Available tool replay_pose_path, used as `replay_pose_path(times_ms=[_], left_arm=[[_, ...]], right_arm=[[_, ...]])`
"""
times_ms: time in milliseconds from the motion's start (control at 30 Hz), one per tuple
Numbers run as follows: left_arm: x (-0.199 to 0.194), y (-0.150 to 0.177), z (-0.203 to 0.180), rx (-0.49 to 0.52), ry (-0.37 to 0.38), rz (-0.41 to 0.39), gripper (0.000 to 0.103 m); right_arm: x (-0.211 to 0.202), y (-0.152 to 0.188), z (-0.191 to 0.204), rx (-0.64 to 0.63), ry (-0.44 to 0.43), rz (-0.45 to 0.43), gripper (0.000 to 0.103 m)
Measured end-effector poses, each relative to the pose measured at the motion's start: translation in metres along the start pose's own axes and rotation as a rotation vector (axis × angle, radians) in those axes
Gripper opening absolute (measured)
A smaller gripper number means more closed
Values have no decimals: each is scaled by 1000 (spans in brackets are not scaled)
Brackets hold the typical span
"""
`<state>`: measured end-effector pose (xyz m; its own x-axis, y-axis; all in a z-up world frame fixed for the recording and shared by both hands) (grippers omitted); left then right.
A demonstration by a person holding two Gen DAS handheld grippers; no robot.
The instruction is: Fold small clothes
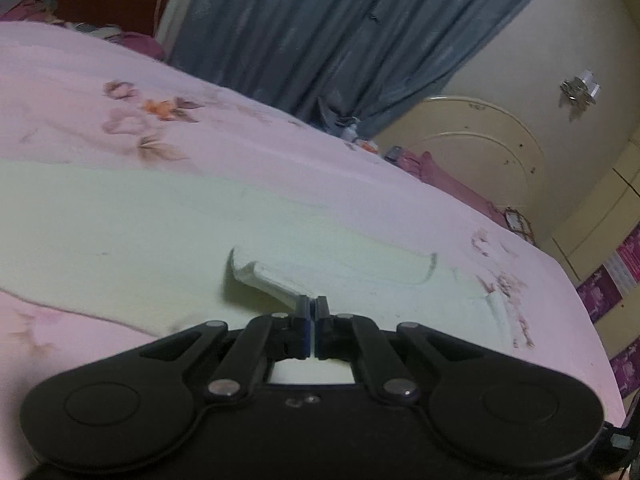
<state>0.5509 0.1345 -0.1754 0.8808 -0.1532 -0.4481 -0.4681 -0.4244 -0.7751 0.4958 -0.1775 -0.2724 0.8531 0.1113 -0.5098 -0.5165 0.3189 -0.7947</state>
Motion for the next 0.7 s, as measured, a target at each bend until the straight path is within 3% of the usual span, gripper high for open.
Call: replay_pose_path(times_ms=[300,400,467,500,533,567,633,700], left_arm=[[-8,6,29,-8,-47,12,0],[-10,9,31,-27,10,29,0],[-13,10,28,-24,18,30,24],[-14,10,26,-27,15,28,50],[-15,10,25,-35,11,16,61],[-15,12,24,-45,9,16,59],[-11,19,22,-84,19,51,34],[-5,26,23,-123,17,73,29]], right_arm=[[0,0,3,-45,22,-8,35],[-2,-1,4,-42,22,-10,35],[-4,-2,3,-38,19,-11,35],[-4,-1,2,-34,18,-8,35],[-4,-1,1,-31,18,-6,35],[-5,0,1,-30,19,-5,35],[-5,1,2,-32,20,-5,36],[-5,1,2,-36,20,-4,36]])
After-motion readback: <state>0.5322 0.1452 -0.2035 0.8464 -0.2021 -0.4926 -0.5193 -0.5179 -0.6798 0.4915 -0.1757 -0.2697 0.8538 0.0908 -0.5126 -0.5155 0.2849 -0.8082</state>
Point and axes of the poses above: each gripper's, at about its wrist camera, not at the fingertips, and x roughly the way its jaws point, z to its left, y to its underside, the point moved 9 cm from there along x, roughly the way its jaws point, and after that the axes turned 14 degrees about -z, right-handed, at the moved point
